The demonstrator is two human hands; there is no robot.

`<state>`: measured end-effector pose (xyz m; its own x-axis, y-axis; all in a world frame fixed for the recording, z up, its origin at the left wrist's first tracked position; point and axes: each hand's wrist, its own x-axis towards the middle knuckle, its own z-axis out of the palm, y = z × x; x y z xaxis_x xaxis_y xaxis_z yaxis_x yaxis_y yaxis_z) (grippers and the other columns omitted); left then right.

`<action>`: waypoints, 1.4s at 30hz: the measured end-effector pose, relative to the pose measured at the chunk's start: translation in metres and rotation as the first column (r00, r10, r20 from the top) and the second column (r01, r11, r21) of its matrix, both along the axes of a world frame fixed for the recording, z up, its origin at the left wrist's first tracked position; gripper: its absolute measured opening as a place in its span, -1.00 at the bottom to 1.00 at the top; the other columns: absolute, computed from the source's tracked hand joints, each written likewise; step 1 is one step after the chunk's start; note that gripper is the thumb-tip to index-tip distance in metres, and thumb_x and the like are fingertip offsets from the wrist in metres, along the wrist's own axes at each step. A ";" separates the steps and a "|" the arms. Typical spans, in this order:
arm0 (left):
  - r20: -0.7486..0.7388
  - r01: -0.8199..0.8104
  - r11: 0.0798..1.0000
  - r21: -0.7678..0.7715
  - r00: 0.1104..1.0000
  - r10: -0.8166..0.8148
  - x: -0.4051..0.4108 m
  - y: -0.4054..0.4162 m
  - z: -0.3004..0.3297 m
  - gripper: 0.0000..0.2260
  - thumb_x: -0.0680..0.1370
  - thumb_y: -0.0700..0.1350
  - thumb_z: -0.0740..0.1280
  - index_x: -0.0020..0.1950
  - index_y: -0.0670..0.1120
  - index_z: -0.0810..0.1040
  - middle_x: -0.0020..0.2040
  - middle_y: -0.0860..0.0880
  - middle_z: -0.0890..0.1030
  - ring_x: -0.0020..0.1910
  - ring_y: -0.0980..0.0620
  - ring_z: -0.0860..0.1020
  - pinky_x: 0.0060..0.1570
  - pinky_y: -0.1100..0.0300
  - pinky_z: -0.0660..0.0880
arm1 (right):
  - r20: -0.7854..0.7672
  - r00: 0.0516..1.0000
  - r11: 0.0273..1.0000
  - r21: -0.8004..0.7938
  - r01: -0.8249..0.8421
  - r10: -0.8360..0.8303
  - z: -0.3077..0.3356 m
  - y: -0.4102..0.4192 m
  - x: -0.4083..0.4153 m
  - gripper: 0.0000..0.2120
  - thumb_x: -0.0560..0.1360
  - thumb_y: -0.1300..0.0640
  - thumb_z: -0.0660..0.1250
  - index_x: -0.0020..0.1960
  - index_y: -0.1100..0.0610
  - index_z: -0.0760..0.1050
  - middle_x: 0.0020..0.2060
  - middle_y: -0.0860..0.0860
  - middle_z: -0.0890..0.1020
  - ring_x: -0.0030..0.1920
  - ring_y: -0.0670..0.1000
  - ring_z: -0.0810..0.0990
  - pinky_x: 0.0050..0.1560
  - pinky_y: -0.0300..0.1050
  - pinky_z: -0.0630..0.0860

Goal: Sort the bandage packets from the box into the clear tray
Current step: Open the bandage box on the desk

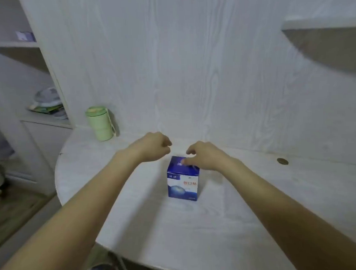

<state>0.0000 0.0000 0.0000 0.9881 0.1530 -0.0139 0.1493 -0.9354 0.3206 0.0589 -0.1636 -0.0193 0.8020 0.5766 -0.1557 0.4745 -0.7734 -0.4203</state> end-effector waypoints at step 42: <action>0.342 0.218 0.937 -0.272 0.932 -0.118 -0.042 -0.042 -0.061 -0.83 0.58 -0.01 0.27 0.13 -0.02 0.51 0.05 0.08 0.54 0.04 0.12 0.50 -0.08 0.28 0.41 | -0.040 0.988 0.851 0.505 0.148 -0.148 -0.046 -0.039 -0.053 -0.33 0.56 0.07 0.27 0.53 -0.01 -0.03 0.07 0.10 0.56 0.01 0.06 0.57 -0.07 -0.14 0.47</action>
<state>-0.0418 -0.0424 -0.0606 0.9585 0.0224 0.2842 -0.1577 -0.7888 0.5941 0.0057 -0.2030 -0.0650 0.8839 0.4508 0.1244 0.3717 -0.5159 -0.7718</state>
